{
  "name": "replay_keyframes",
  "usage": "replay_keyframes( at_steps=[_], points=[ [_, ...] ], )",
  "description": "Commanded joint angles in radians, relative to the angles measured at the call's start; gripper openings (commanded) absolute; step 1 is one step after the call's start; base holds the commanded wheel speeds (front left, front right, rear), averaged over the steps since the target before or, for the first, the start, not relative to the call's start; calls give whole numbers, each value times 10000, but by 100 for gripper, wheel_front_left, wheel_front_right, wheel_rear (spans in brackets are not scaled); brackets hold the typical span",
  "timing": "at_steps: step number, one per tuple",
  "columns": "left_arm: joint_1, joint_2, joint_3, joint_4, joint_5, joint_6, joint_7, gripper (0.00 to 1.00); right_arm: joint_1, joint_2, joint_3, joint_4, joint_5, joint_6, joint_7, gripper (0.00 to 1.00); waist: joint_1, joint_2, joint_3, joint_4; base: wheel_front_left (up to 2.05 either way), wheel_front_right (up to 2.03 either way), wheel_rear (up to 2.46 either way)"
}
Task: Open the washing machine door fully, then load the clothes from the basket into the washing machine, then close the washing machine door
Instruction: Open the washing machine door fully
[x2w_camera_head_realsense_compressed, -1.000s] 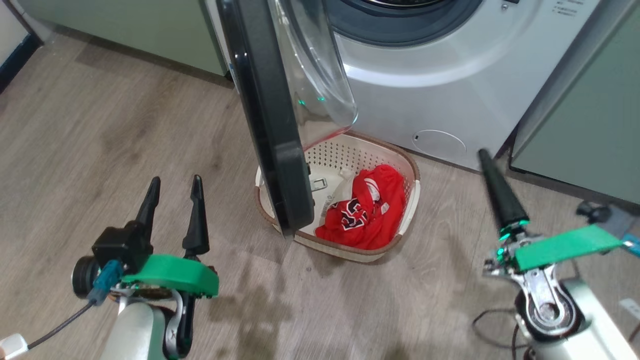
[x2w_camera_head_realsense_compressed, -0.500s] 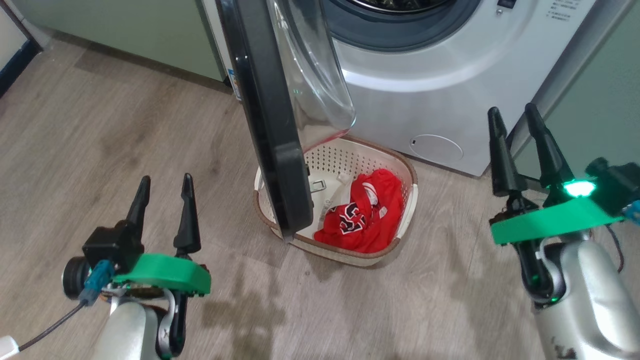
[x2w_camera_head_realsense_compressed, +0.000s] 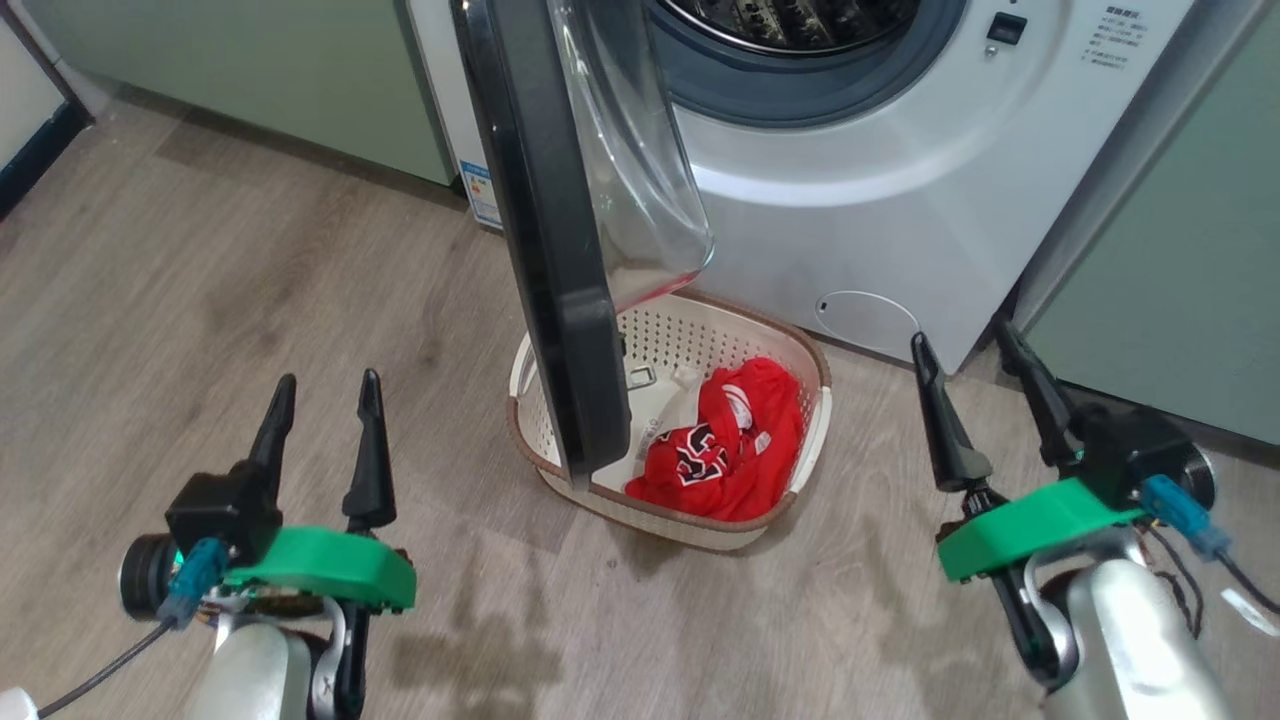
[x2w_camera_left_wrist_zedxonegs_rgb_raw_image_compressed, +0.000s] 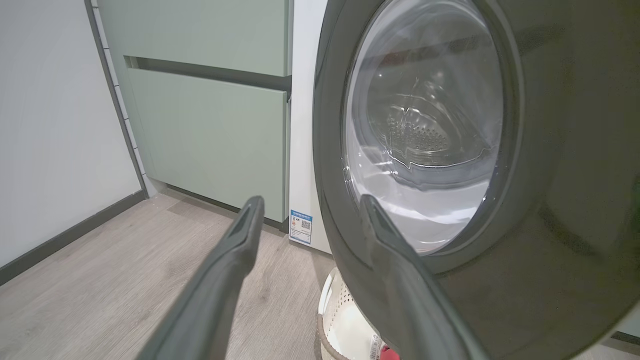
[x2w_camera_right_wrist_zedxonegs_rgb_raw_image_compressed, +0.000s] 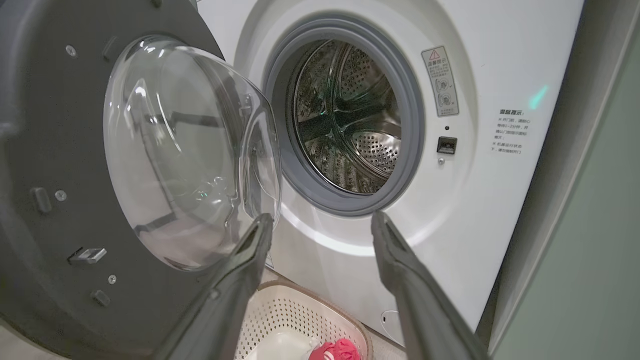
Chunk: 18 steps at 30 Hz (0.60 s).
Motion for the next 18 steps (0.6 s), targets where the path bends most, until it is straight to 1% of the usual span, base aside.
replay_keyframes(
  at_steps=[1, 6, 18],
  points=[
    [-184, 205, 295, -320, 98, 13, -53, 100, -104, 106, 292, -238, -62, 0, -142, 100, 0, -1, -23, -10, 0, 0, 0],
    [-142, 228, 217, -309, 103, 7, -53, 100, -150, 112, 469, 46, 39, 0, -189, 100, 0, -1, -58, -1, 0, 0, 0],
    [-176, 198, 130, -338, 26, 76, -53, 100, -319, 115, 495, 345, 5, 0, -237, 100, 0, -1, 31, 58, 0, 0, 0]
  ],
)
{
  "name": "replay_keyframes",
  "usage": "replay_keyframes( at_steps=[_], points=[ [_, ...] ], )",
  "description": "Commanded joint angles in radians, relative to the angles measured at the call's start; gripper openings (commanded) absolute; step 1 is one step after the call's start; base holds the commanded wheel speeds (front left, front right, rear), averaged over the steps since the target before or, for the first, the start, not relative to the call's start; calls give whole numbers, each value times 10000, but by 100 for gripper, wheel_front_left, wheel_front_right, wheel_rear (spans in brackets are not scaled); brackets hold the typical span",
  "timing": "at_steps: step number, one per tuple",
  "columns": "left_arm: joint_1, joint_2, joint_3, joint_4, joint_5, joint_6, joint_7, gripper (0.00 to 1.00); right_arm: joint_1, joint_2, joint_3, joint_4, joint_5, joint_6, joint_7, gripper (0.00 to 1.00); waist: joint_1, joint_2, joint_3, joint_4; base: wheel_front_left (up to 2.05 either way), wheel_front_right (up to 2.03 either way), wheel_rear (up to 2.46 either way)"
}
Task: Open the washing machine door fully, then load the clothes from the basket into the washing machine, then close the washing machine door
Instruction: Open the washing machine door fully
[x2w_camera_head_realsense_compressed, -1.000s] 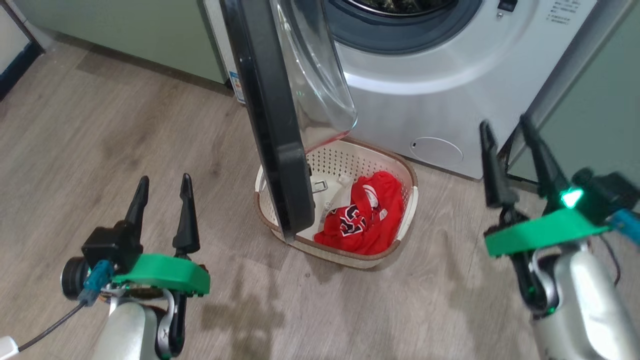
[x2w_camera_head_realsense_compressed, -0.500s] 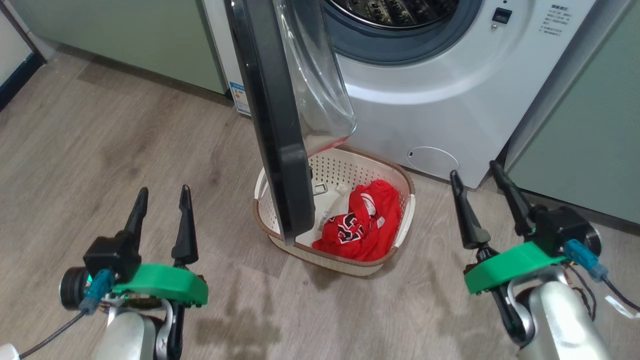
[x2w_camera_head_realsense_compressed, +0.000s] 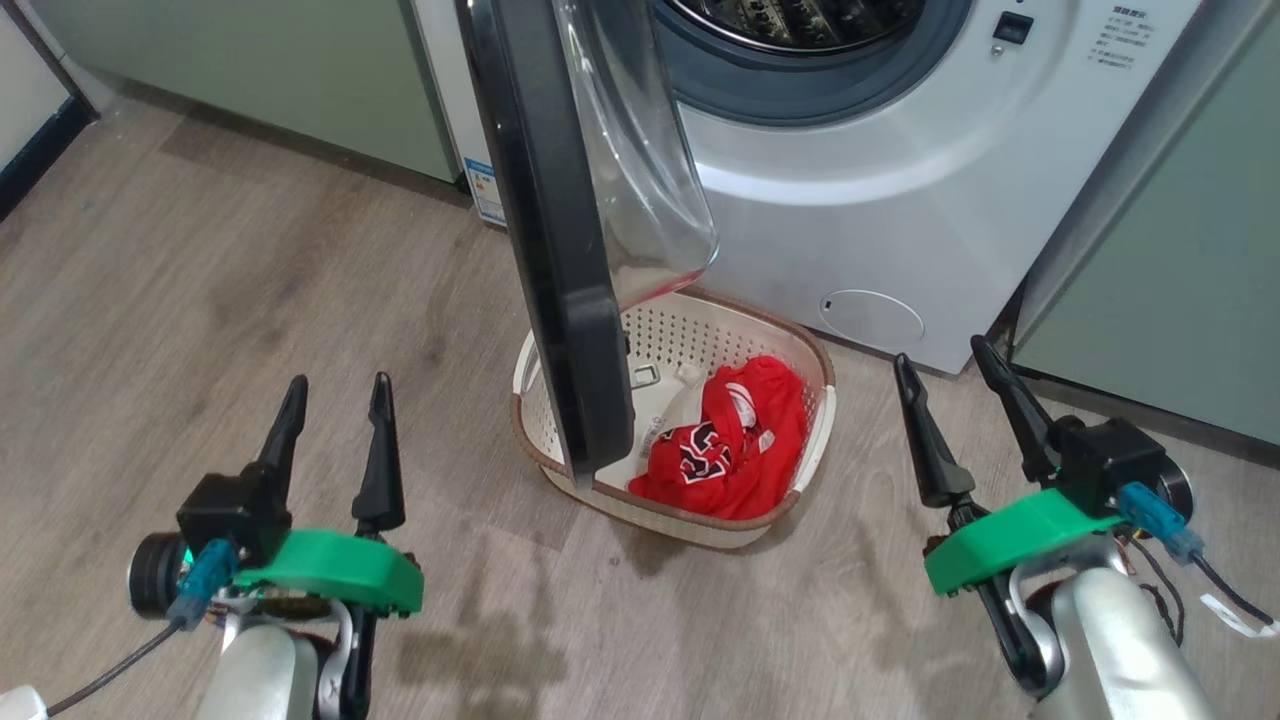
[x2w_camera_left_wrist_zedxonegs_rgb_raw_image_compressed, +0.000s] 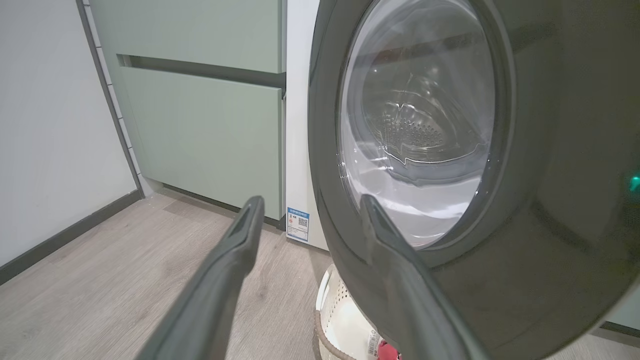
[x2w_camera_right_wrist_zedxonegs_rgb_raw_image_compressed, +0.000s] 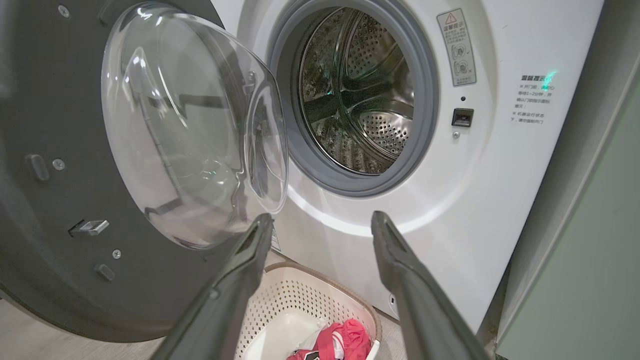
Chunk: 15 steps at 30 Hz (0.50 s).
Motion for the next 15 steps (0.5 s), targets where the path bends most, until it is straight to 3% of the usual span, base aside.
replay_keyframes(
  at_steps=[1, 9, 11, 12, 15],
  points=[
    [-197, 142, 319, -337, 24, 69, -53, 100, -307, 96, 269, -274, -43, 0, -119, 100, 0, 0, 4, 0, 0, 0, 0],
    [-198, 159, 299, -335, -11, 66, -53, 100, -339, 96, 262, -235, -46, 0, -133, 100, 0, 0, 8, 17, 0, 0, 0],
    [-203, 162, 288, -323, -15, 70, -53, 27, -344, 96, 249, -231, -44, 0, -138, 100, 0, 0, 11, 28, 0, 0, 0],
    [-206, 167, 280, -320, -18, 65, -53, 0, -352, 96, 251, -233, -41, 0, -141, 100, 0, 0, 15, 31, 0, 0, 0],
    [-209, 194, 246, -304, -17, 49, -53, 0, -366, 96, 258, -223, -45, 0, -146, 100, 0, 0, 17, 48, 0, 0, 0]
  ],
)
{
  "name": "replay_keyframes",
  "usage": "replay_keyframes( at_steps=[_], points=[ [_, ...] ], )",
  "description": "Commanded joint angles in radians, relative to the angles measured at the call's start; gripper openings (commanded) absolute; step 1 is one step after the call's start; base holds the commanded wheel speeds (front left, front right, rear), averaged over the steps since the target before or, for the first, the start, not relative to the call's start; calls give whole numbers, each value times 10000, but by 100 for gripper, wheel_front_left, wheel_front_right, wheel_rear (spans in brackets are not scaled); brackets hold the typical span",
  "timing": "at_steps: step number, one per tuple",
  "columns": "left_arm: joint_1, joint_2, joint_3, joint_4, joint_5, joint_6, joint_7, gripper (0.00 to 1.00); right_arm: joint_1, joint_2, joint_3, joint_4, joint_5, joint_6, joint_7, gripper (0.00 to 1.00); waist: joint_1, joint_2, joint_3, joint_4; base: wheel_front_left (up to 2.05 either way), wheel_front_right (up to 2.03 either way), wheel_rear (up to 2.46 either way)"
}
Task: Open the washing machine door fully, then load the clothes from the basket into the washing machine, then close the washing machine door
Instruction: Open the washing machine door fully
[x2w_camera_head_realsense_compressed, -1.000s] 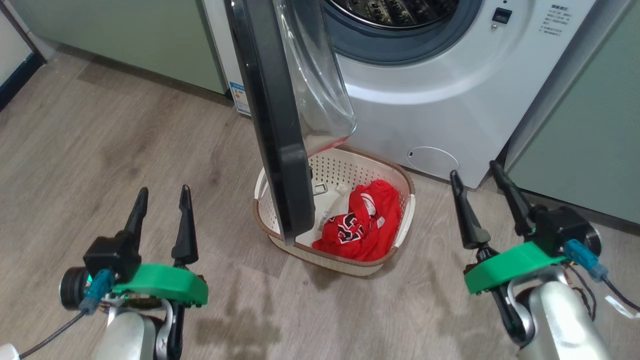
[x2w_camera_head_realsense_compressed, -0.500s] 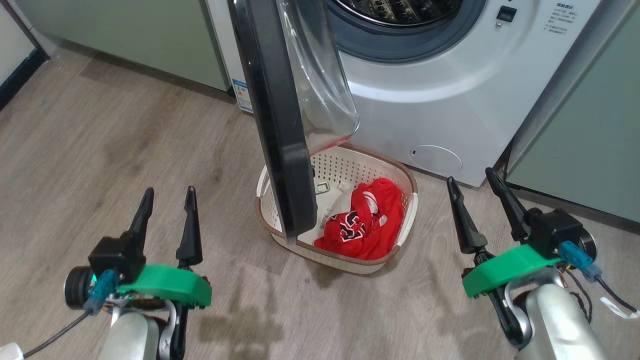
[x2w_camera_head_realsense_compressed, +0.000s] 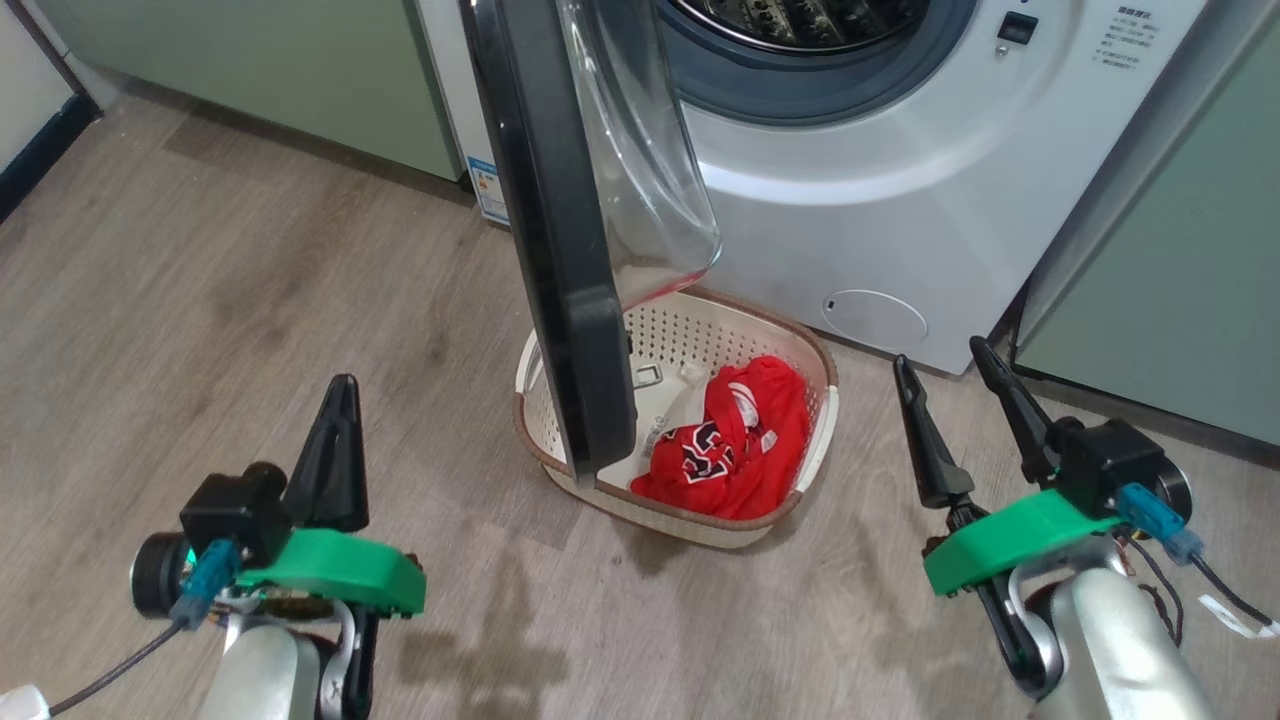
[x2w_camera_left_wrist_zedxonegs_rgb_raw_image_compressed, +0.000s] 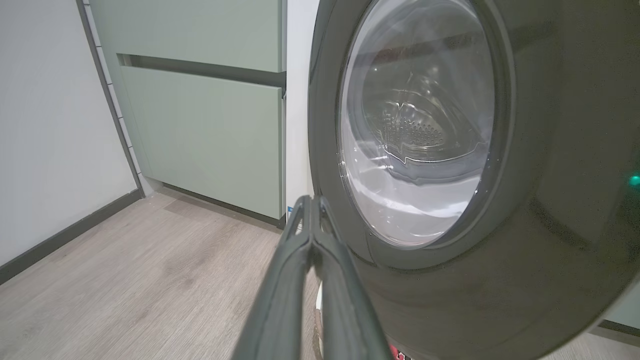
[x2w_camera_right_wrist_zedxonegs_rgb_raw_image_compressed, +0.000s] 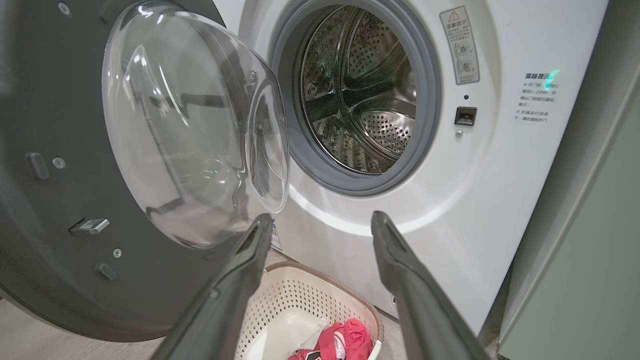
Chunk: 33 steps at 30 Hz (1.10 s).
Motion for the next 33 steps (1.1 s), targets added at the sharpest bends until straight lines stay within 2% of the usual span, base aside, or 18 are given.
replay_keyframes(
  at_steps=[1, 7, 13, 21, 26, 33],
  points=[
    [-215, 190, 290, -315, -9, 47, -53, 0, -360, 94, 246, -278, -41, 0, -101, 100, 0, 0, 7, 12, 0, 0, 0],
    [-352, 234, 418, -534, -23, 95, -53, 0, -389, 95, 252, -247, -47, 0, -94, 100, 0, 0, 15, 56, 0, 0, 0],
    [-911, 430, 714, -1434, 110, 185, -53, 0, -426, 95, 261, -257, -60, 0, -85, 100, 0, 0, 31, 94, 0, 0, 0],
    [-2193, 679, 649, -3802, 524, 184, -53, 0, -473, 95, 290, -304, -16, 0, -79, 100, 0, 0, 53, 14, 0, 0, 0],
    [-2602, 396, -445, -4968, 670, -98, 77, 0, -453, 95, 282, -307, 32, 0, -74, 100, 0, 0, 75, -147, 0, 0, 0],
    [-2340, -1, -2980, -5390, 452, -630, 757, 0, -436, 95, 348, -275, 60, 0, -78, 100, 0, 0, 174, -363, 0, 0, 0]
  ],
)
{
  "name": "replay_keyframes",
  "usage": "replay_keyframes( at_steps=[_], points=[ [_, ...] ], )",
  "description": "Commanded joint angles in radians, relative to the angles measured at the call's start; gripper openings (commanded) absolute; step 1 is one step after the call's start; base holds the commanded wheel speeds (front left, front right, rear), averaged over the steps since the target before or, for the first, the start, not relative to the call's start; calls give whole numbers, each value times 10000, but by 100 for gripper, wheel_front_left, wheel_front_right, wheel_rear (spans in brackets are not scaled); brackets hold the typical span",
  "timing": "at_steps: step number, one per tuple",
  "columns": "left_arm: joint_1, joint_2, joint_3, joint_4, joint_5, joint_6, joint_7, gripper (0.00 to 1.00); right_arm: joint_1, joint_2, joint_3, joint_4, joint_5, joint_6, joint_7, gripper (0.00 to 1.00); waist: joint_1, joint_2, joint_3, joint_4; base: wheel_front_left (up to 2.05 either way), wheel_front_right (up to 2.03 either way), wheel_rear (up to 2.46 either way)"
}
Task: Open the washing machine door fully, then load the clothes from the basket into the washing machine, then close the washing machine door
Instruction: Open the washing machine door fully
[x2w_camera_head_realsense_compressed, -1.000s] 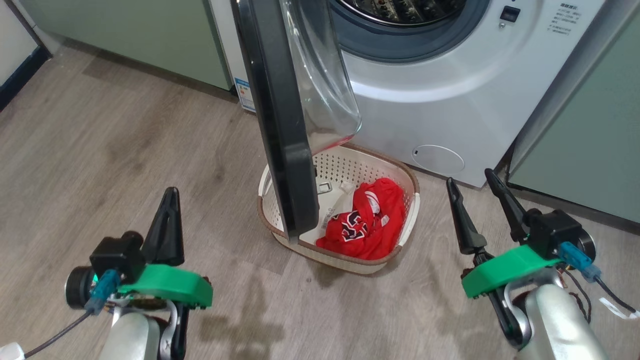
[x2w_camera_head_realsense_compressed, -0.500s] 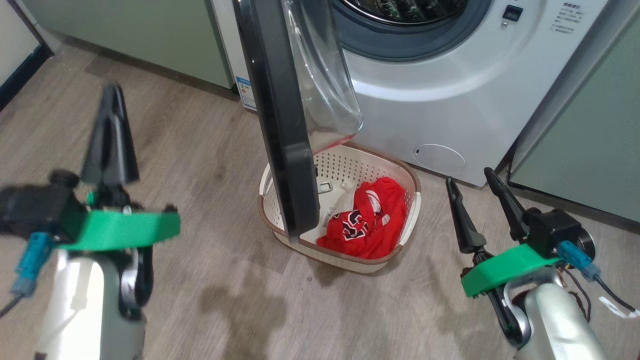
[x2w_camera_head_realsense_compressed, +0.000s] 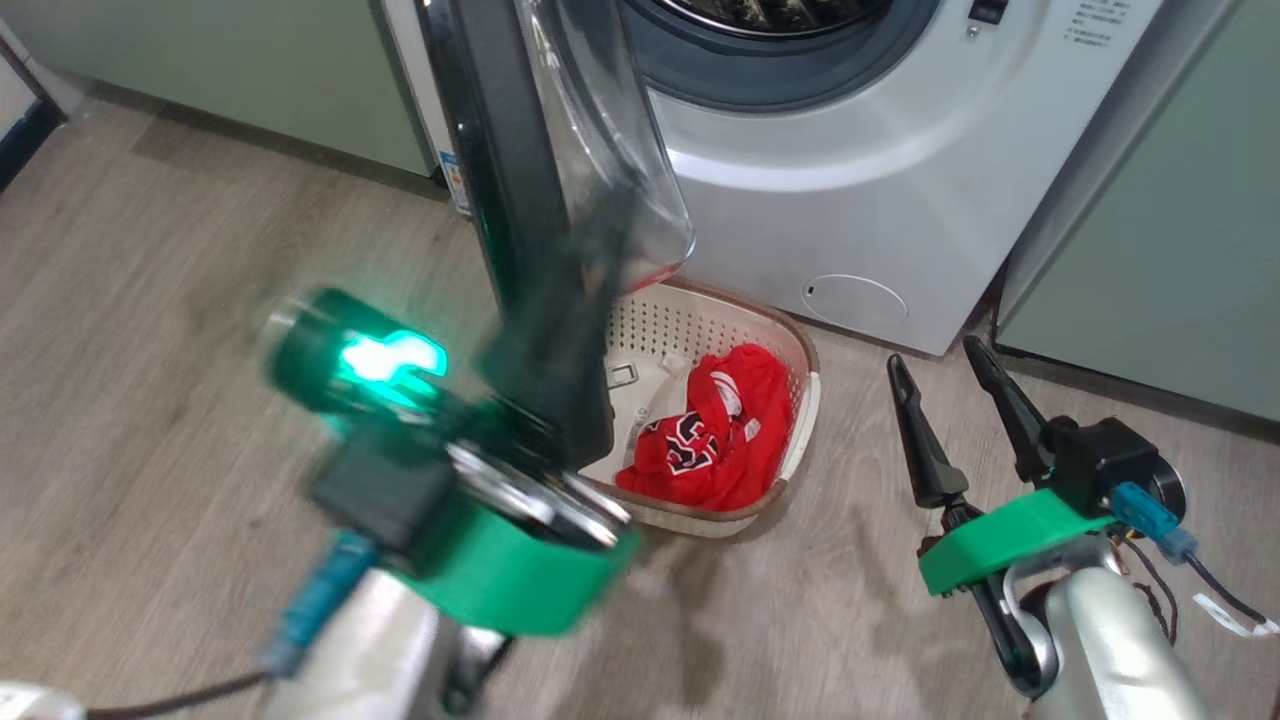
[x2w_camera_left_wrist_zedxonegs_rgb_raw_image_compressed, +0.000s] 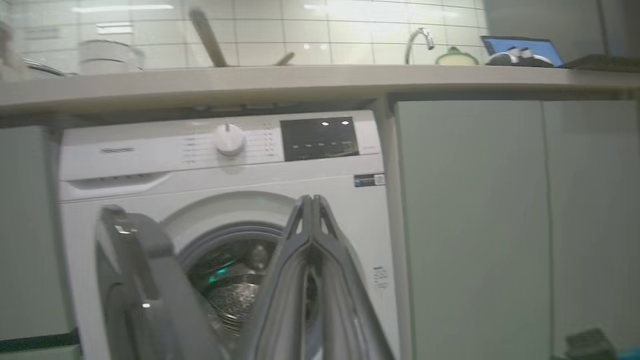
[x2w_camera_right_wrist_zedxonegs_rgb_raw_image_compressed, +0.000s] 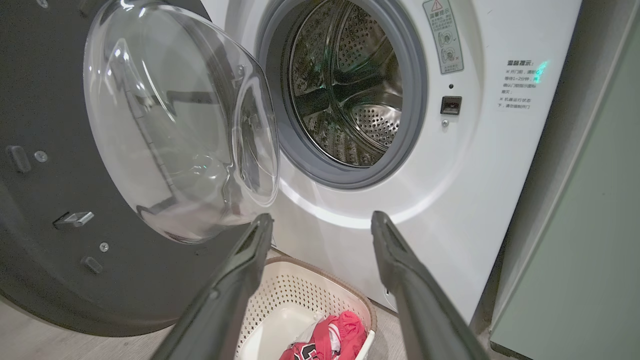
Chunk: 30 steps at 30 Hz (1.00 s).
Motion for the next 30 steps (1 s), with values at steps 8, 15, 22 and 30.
replay_keyframes(
  at_steps=[8, 15, 22, 30],
  points=[
    [618, -84, -1804, 521, -594, -234, 1171, 0, -438, 87, 362, -225, 69, 0, -67, 100, 0, 0, 177, -145, 0, 0, 0],
    [1327, 132, -1993, 1387, -760, 11, 1689, 0, -453, 87, 416, -172, 88, 0, -83, 100, 0, 0, 252, -192, 0, 0, 0],
    [1453, 310, -1764, 2011, -773, 204, 1498, 0, -505, 87, 435, -142, 120, 0, -105, 100, 0, 0, 320, -203, 0, 0, 0],
    [1280, 359, -1428, 2391, -843, 427, 1339, 0, -522, 87, 455, -100, 93, 0, -116, 100, 0, 0, 343, -207, 0, 0, 0]
  ],
)
